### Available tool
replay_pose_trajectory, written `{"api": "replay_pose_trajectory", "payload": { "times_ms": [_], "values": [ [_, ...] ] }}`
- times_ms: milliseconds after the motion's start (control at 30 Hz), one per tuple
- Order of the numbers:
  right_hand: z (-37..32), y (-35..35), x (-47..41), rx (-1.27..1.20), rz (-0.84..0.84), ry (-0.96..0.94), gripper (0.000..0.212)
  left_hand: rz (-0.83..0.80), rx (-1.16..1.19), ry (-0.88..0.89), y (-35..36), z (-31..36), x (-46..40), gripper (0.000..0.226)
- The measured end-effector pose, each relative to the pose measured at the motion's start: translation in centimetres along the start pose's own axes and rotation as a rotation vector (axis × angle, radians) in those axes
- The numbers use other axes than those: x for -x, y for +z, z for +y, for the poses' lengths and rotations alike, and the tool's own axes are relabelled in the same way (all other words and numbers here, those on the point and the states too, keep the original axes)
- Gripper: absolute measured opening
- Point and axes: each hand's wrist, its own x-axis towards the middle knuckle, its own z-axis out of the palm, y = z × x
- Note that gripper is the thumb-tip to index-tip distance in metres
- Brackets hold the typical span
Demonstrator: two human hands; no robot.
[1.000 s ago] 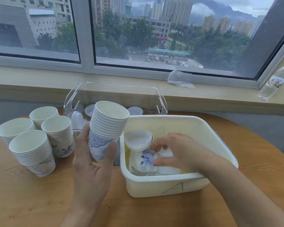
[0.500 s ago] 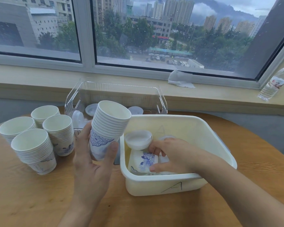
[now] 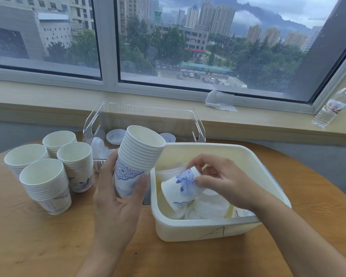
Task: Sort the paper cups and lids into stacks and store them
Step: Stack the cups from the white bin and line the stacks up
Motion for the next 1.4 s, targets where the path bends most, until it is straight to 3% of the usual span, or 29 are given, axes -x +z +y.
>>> {"api": "replay_pose_trajectory", "payload": {
  "times_ms": [167, 333, 467, 567, 733, 933, 1067, 1233, 1400],
  "values": [
    [-0.4, -0.6, 0.0, -0.200, 0.112, -0.044, 0.041, 0.004, 0.000, 0.005, -0.2, 0.2, 0.0, 0.057],
    [-0.4, -1.4, -0.5, -0.476, 0.375, 0.022, 0.037, 0.001, -0.003, -0.006, -0.1, 0.2, 0.0, 0.062],
    [-2.1, -1.0, -0.7, -0.610, 0.434, -0.038, 0.041, 0.001, -0.005, -0.008, -0.1, 0.2, -0.1, 0.065],
    [-4.2, 0.3, -0.8, -0.588, 0.407, -0.132, 0.049, 0.001, -0.014, 0.012, -0.1, 0.0, -0.1, 0.066],
    [-6.3, 2.2, -1.5, -0.511, 0.351, -0.252, 0.038, -0.007, -0.044, 0.036, 0.0, -0.1, -0.1, 0.072],
    [-6.7, 2.9, -1.9, -0.342, 0.332, -0.252, 0.056, -0.007, -0.039, 0.053, 0.0, -0.2, -0.1, 0.072],
    [-6.6, 3.1, -1.9, -0.177, 0.371, -0.285, 0.044, 0.005, -0.004, 0.019, 0.0, -0.3, -0.1, 0.074],
    [-6.9, 2.8, -2.3, -0.160, 0.478, -0.316, 0.032, -0.006, -0.008, 0.024, -0.1, -0.4, 0.0, 0.074],
    [-7.0, 2.1, -2.1, -0.031, 0.392, -0.340, 0.064, 0.003, -0.003, 0.000, -0.2, -0.3, -0.2, 0.074]
  ]
}}
